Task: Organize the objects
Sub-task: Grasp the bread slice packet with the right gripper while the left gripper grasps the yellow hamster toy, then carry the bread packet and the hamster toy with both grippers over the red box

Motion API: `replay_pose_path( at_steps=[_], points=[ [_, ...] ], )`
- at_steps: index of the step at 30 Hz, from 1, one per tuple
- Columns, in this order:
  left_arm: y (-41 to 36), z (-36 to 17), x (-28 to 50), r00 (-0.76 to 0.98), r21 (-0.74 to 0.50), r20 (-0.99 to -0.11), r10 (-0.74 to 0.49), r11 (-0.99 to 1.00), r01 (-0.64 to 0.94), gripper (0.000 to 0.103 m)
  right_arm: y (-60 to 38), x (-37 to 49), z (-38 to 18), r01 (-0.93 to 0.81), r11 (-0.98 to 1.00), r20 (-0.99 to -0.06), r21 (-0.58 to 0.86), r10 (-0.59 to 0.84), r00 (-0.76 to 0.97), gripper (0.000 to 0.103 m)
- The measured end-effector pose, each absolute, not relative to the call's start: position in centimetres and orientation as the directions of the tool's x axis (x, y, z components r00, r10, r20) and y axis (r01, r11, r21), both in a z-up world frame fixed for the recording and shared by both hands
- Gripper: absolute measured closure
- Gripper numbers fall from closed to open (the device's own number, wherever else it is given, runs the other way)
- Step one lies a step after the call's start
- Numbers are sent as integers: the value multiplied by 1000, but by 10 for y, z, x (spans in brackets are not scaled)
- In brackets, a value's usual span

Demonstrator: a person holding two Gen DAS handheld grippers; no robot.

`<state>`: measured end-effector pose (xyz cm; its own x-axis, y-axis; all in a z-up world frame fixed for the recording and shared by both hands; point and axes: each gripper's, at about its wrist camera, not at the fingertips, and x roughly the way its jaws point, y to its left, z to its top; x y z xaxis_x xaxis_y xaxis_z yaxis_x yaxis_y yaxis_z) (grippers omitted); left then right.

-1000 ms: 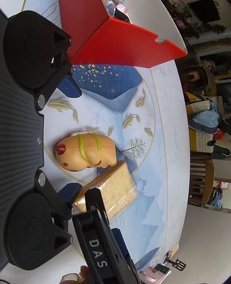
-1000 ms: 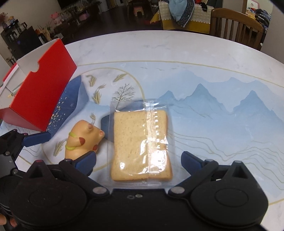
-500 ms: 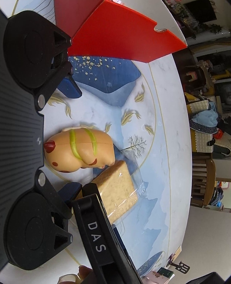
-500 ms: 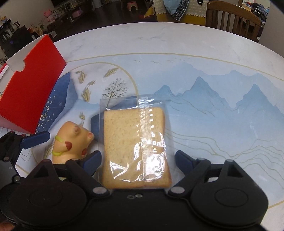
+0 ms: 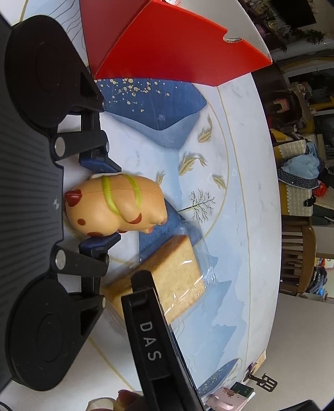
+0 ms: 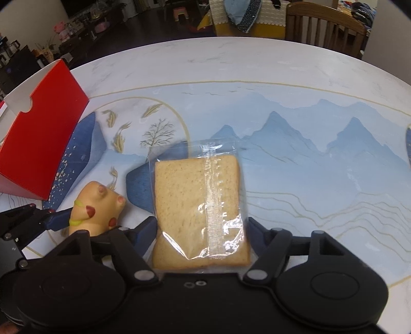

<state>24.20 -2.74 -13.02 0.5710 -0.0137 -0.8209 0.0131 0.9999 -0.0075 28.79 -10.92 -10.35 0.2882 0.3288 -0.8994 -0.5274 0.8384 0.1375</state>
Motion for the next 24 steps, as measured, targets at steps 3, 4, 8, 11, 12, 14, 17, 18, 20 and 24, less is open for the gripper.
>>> replay_pose_path(
  at_steps=[3,4,8,11,12,14,17,18,20,24],
  points=[
    [-25,-126,240,565,-20,-825,-18,1000,2,55,-115,283,-97,-517,845,-900,133,321,294,30],
    [-24,-124,238,565,-29,-825,-25,1000,2,55,-117,281,-95,-514,847,-900,135,323,294,30],
    [-20,-111,231,570,-59,-820,-51,998,4,55,-125,271,-77,-515,846,-893,138,331,304,30],
    [-16,-99,223,581,-83,-811,-75,996,12,55,-131,261,-60,-522,840,-882,145,349,317,30],
    [-14,-95,221,583,-88,-809,-81,996,15,55,-132,258,-54,-524,839,-879,147,354,320,30],
    [-12,-88,216,577,-93,-812,-83,996,12,55,-133,251,-43,-526,837,-873,151,362,326,30],
    [-7,-77,208,575,-114,-812,-101,993,12,55,-133,239,-28,-532,833,-865,154,374,336,30],
    [-5,-73,205,577,-118,-810,-104,993,14,55,-132,236,-24,-534,831,-862,156,378,337,30],
    [-1,-66,199,582,-132,-805,-118,991,18,55,-130,228,-17,-538,828,-860,157,382,338,30],
    [9,-53,188,594,-149,-794,-132,989,20,55,-121,213,-2,-552,818,-853,159,395,340,30]
  ],
)
